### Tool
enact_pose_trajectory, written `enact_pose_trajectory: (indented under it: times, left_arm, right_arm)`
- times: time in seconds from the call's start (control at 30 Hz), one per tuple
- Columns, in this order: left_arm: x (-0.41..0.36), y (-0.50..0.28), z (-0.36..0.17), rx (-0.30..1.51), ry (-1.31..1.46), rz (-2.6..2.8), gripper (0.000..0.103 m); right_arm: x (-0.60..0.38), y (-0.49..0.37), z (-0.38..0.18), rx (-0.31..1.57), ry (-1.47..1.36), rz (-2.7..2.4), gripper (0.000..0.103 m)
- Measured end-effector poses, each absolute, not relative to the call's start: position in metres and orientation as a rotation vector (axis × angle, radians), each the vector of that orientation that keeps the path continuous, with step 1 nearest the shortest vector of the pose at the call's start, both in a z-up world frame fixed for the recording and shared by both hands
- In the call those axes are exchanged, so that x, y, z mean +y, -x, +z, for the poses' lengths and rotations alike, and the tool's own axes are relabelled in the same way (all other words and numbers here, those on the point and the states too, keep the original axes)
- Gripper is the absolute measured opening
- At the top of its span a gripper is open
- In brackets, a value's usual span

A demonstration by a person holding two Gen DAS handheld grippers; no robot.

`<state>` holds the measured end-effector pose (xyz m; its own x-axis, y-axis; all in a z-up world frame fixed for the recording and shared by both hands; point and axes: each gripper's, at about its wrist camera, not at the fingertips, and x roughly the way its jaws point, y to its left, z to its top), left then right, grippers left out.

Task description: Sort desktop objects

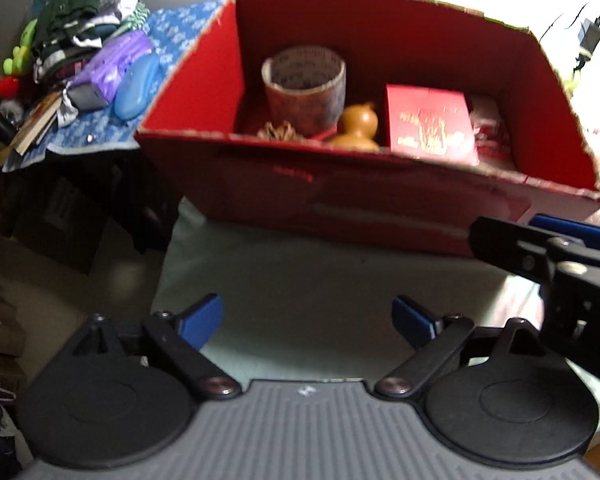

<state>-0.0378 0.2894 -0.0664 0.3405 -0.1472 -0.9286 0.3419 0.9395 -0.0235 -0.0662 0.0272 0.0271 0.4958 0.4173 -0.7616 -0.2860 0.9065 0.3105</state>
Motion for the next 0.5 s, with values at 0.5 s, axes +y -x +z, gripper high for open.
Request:
enact_pose_trajectory:
  times: [0.5]
  left_arm:
    - [0.304,0.021,-0.103,1.282,-0.287,-0.51,0.098]
  right_arm:
    - [0.049,0.08,0.002,1.064,-0.184,0.199,0.049]
